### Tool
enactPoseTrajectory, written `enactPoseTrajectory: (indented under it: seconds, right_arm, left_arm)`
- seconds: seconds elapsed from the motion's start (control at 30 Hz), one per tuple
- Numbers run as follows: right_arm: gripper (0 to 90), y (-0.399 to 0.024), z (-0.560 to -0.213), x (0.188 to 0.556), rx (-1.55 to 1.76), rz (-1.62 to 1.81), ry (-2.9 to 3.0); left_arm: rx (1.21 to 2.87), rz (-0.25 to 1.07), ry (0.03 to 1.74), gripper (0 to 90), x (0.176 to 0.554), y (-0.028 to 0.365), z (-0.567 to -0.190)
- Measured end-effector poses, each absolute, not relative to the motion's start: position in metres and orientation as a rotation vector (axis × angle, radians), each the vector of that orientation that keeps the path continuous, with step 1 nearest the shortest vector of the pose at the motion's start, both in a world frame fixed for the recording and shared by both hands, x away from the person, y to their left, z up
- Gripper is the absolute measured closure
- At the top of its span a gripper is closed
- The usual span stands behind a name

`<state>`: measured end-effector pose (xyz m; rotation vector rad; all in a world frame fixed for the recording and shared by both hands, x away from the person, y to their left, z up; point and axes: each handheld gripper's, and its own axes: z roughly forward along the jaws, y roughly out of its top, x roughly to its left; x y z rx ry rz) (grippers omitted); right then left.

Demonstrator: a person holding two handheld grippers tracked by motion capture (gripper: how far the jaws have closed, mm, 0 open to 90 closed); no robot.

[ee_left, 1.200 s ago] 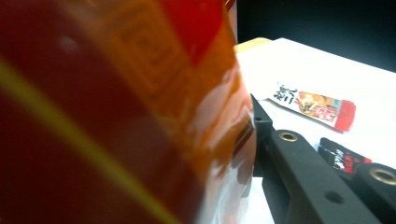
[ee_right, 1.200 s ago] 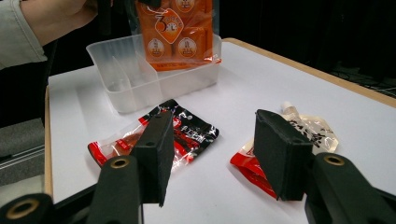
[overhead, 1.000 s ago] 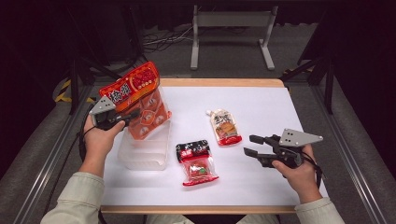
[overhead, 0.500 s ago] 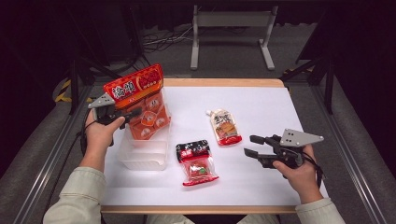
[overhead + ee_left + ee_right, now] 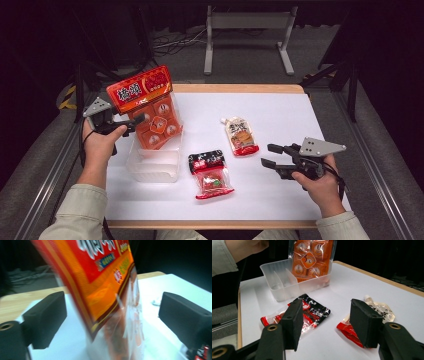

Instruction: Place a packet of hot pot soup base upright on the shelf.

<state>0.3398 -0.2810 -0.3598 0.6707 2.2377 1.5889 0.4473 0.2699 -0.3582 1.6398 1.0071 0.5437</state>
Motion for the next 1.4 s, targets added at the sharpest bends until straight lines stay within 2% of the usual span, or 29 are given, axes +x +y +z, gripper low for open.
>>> enactPoseTrajectory:
  seconds: [0.13,0.63,0.93,1.13,1.33,1.4]
  right_arm:
    - [45.3,-0.28,-0.36,0.341,0.672,1.594,2.237]
    - [44.6,-0.285,-0.357,0.342,0.671,1.6,2.22]
    - [43.8,-0.287,-0.358,0.343,0.685,1.585,2.214]
    - [42.7,-0.287,-0.358,0.345,0.697,1.58,2.223]
    - [41.1,-0.288,-0.359,0.347,0.713,1.57,2.222]
    - [40.3,-0.289,-0.359,0.348,0.727,1.572,2.219]
  left_arm:
    - [1.628,0.579,1.015,4.2,0.44,0.278,-0.354]
    - [1.57,0.632,0.959,4.5,0.403,0.289,-0.329]
    - [1.602,0.514,0.796,8.4,0.369,0.268,-0.318]
    - [1.689,0.428,0.69,8.3,0.354,0.231,-0.32]
    - [1.721,0.342,0.653,9.3,0.346,0.208,-0.327]
    - [1.762,0.318,0.658,13.1,0.346,0.202,-0.331]
